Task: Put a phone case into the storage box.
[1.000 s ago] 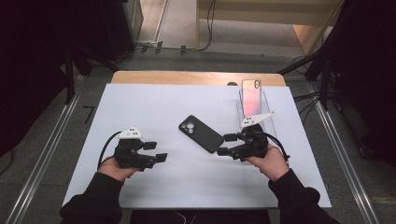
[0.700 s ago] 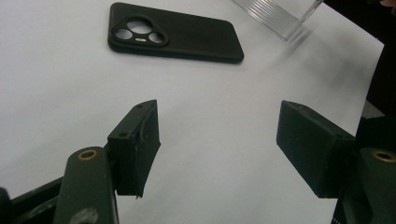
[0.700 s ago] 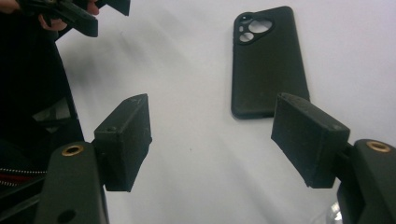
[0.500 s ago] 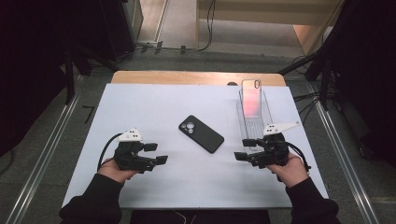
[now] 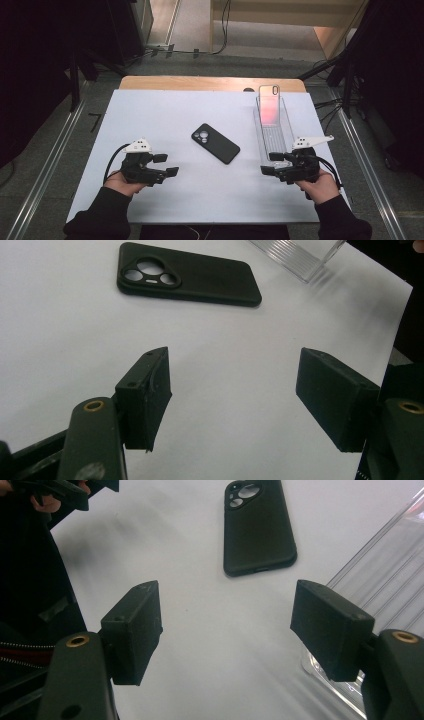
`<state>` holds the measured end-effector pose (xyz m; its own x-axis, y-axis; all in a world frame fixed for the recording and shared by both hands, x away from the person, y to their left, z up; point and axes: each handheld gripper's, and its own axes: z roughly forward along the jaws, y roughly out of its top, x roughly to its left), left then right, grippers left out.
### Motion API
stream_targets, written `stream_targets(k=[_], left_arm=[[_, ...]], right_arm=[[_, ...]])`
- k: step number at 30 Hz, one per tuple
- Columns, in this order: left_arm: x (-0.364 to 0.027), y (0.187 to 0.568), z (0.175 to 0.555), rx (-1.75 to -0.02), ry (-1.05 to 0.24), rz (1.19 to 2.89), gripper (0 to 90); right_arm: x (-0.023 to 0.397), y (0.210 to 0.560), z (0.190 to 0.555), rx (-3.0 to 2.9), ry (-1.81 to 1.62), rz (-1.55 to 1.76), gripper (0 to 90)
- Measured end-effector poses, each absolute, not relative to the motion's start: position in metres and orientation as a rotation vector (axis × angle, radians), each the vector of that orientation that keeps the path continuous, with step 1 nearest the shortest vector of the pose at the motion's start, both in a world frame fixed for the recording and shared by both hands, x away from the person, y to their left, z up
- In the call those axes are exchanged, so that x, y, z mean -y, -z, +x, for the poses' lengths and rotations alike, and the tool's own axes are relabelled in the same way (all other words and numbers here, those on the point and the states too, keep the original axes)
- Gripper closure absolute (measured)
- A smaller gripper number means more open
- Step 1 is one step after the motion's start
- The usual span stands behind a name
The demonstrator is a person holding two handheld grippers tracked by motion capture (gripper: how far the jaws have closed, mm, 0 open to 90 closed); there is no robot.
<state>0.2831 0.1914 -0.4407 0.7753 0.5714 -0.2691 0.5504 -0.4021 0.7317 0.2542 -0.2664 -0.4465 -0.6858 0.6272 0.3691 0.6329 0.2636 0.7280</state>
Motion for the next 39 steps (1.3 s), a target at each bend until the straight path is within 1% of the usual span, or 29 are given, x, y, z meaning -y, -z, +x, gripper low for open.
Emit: stream_targets(k=[12,39], left_arm=[[-0.193,0.44,0.284,-0.846,-0.038,2.079,30.5],[-0.193,0.441,0.284,-0.853,-0.045,2.082,30.6]], right_arm=[[0.239,0.438,0.27,2.531,1.435,-1.204,24.7],[0.162,0.433,0.333,2.606,1.383,-1.185,23.9]])
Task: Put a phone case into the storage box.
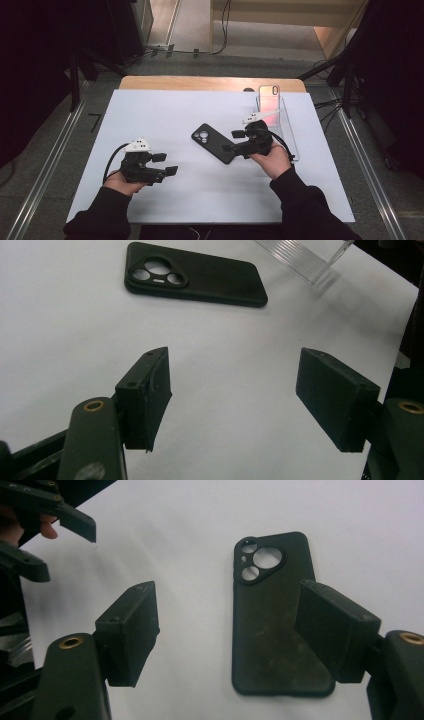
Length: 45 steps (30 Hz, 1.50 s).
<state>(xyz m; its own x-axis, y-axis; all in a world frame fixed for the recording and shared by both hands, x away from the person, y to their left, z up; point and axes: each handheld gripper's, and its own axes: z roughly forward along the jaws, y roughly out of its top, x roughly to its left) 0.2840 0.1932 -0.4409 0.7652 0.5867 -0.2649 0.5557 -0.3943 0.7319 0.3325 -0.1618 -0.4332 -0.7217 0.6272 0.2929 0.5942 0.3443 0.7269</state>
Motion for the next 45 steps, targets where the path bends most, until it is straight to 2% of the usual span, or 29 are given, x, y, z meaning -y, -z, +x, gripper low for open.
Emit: stream_targets(k=[20,30,31,33,34,40,42,45], left_arm=[[-0.194,0.442,0.285,-0.852,-0.037,2.084,30.6],[-0.194,0.442,0.285,-0.851,-0.038,2.088,30.5],[-0.194,0.442,0.285,-0.851,-0.037,2.088,30.6],[-0.194,0.442,0.285,-0.851,-0.036,2.088,30.5],[-0.194,0.442,0.285,-0.85,-0.037,2.088,30.5],[-0.194,0.442,0.284,-0.848,-0.033,2.087,30.6],[-0.194,0.442,0.284,-0.851,-0.038,2.086,30.5],[-0.194,0.442,0.285,-0.849,-0.034,2.086,30.5]], right_arm=[[0.125,0.453,0.37,-2.536,-1.289,1.172,23.2],[0.117,0.463,0.387,-2.542,-1.264,1.172,19.2],[0.117,0.464,0.388,-2.544,-1.254,1.166,16.7],[0.116,0.465,0.391,-2.554,-1.28,1.141,3.4],[0.115,0.466,0.392,-2.554,-1.287,1.145,0.0],[0.115,0.475,0.396,-2.56,-1.25,1.198,0.3],[0.116,0.477,0.398,-2.551,-1.255,1.199,4.7],[0.117,0.479,0.399,-2.547,-1.257,1.192,4.8]])
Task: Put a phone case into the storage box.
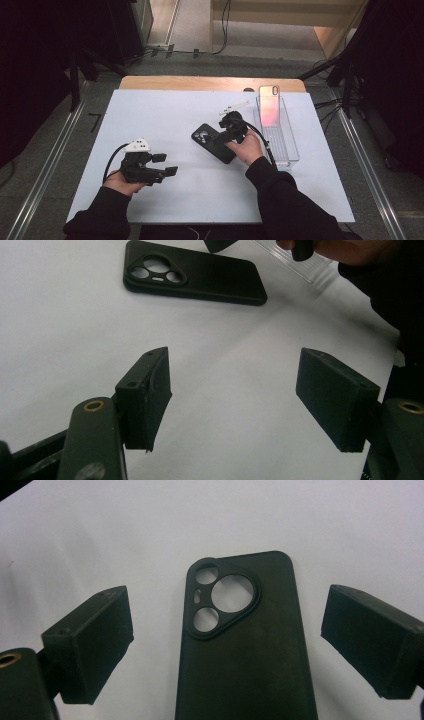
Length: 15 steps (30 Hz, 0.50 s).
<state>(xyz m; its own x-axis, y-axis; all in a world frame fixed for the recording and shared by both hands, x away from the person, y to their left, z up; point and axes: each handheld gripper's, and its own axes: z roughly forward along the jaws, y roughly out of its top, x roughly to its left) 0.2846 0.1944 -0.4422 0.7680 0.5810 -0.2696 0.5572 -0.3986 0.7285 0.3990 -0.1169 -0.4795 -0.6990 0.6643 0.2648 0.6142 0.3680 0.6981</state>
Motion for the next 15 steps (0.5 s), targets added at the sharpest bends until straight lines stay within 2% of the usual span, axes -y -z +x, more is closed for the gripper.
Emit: stream_targets(k=[15], left_arm=[[-0.194,0.442,0.285,-0.848,-0.035,2.085,30.5]], right_arm=[[0.122,0.496,0.401,-2.578,-1.205,1.204,4.7]])
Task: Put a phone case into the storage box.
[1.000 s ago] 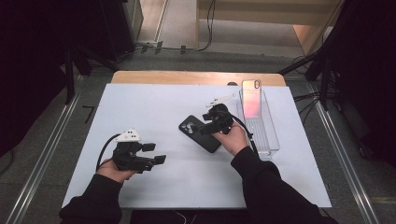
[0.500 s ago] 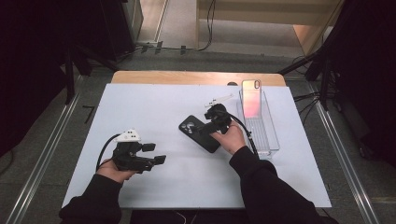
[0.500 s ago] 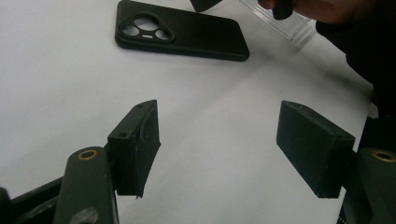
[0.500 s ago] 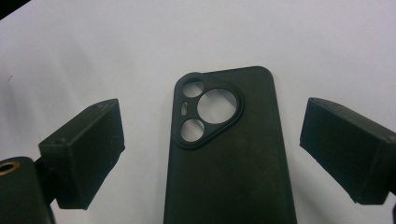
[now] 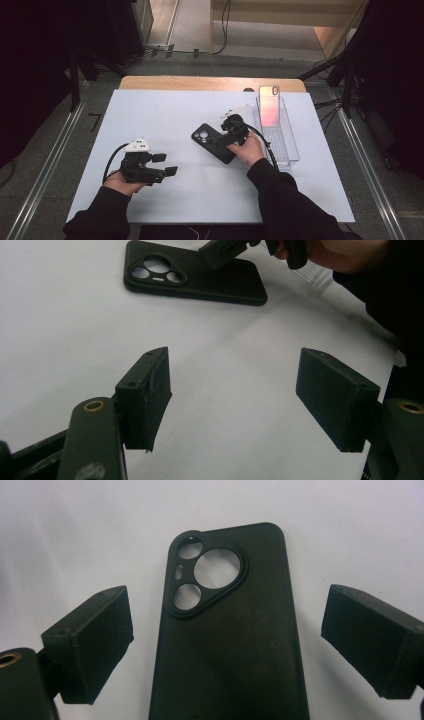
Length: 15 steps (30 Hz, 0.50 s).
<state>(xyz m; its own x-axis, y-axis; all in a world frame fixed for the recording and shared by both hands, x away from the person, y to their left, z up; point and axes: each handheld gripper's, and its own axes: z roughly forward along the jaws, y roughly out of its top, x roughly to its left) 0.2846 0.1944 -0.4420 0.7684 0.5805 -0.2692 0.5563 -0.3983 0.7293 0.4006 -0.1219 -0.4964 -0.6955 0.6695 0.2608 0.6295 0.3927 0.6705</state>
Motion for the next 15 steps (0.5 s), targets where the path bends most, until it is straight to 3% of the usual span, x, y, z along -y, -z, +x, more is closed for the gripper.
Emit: stream_targets(k=[15], left_arm=[[-0.1945,0.4419,0.2846,-0.849,-0.038,2.085,30.5]], right_arm=[[0.1205,0.5064,0.398,-2.578,-1.178,1.194,4.7]])
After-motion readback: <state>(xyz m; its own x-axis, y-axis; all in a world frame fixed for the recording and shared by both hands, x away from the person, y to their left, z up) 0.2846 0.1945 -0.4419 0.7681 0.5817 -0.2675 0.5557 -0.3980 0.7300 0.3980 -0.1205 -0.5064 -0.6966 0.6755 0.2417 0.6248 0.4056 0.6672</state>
